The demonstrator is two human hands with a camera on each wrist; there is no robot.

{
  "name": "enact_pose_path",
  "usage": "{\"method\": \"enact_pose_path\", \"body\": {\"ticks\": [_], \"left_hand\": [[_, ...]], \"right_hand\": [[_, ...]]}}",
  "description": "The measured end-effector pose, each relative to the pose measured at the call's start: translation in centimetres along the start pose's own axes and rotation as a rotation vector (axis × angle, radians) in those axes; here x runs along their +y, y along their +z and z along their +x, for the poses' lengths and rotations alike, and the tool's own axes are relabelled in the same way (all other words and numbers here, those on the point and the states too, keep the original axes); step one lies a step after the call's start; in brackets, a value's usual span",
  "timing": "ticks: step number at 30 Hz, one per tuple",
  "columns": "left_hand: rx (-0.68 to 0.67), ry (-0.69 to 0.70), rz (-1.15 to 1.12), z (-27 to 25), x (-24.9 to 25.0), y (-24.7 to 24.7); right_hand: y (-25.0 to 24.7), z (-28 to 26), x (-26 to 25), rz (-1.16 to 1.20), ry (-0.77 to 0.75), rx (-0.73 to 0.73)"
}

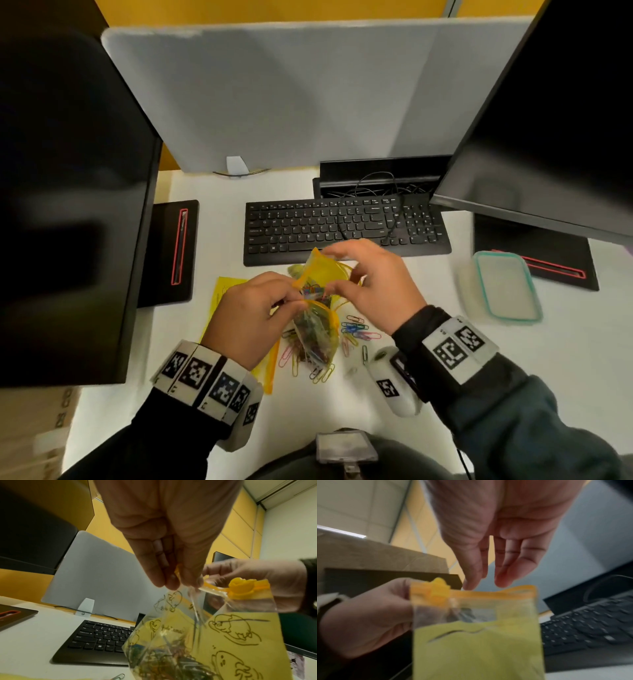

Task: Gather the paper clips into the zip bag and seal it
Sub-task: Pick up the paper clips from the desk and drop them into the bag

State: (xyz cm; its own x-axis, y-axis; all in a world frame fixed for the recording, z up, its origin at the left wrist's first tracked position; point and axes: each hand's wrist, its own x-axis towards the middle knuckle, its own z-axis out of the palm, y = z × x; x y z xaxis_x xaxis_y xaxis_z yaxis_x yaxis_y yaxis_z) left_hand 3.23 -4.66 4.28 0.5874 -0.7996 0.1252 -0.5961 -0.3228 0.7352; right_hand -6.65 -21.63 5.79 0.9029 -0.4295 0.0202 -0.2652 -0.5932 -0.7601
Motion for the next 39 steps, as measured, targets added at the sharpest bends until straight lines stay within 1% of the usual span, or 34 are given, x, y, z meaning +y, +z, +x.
{"method": "enact_pose_path", "body": {"ticks": [2,3,4,6,7,8,9,11,14,17,19,20,21,24,25,29,32,39], "left_hand": [[0.006,0.006,0.003,-0.1,0.0,-0.3],[0.004,0.007,0.008,-0.2,-0.1,-0.4],[0.002,0.006,0.011,-0.2,-0.2,-0.5],[-0.004,-0.003,0.008,-0.3,-0.4,-0.6],[-0.004,-0.004,0.007,-0.4,-0.5,-0.6],[0.000,-0.001,0.012,-0.3,-0.6,-0.7],[0.009,0.002,0.019,-0.2,-0.7,-0.8],[0.037,-0.013,0.027,-0.1,-1.0,-1.0],[0.066,-0.038,0.022,0.0,-1.2,-1.4],[0.069,-0.035,0.040,0.0,-1.1,-1.7],[0.077,-0.047,0.051,-0.1,-1.3,-1.9],[0.077,-0.053,0.057,-0.2,-1.3,-1.9],[0.074,-0.056,0.062,-0.2,-1.3,-2.0],[0.069,-0.049,0.055,-0.2,-1.0,-2.0],[0.069,-0.046,0.048,-0.2,-0.9,-1.9],[0.068,-0.047,0.039,-0.5,-0.8,-1.9],[0.072,-0.062,0.038,-0.6,-1.1,-2.1],[0.075,-0.081,0.027,-0.6,-1.3,-1.7]], "right_hand": [[-0.6,-0.5,2.5,0.021,0.126,0.107],[-0.9,-0.9,4.5,-0.028,0.222,0.127],[-1.1,-1.5,6.6,-0.118,0.341,0.098],[-1.1,-3.2,10.3,-0.327,0.571,-0.073],[-0.9,-4.1,11.6,-0.390,0.642,-0.150],[-0.5,-4.8,12.4,-0.420,0.679,-0.184],[-0.1,-5.2,12.7,-0.426,0.684,-0.184],[1.0,-5.4,12.1,-0.411,0.620,-0.167],[2.8,-5.2,10.8,-0.357,0.492,-0.225],[3.2,-5.7,10.2,-0.270,0.452,-0.348],[3.2,-6.1,10.0,-0.303,0.431,-0.466],[3.4,-6.1,9.9,-0.335,0.421,-0.491],[3.7,-5.9,9.7,-0.350,0.408,-0.483],[4.9,-4.3,9.1,-0.341,0.329,-0.396],[5.3,-3.7,8.8,-0.347,0.309,-0.393],[6.7,-2.4,7.6,-0.422,0.255,-0.497],[7.4,-2.3,6.9,-0.487,0.181,-0.456],[7.4,-2.3,6.0,-0.521,0.180,-0.455]]}}
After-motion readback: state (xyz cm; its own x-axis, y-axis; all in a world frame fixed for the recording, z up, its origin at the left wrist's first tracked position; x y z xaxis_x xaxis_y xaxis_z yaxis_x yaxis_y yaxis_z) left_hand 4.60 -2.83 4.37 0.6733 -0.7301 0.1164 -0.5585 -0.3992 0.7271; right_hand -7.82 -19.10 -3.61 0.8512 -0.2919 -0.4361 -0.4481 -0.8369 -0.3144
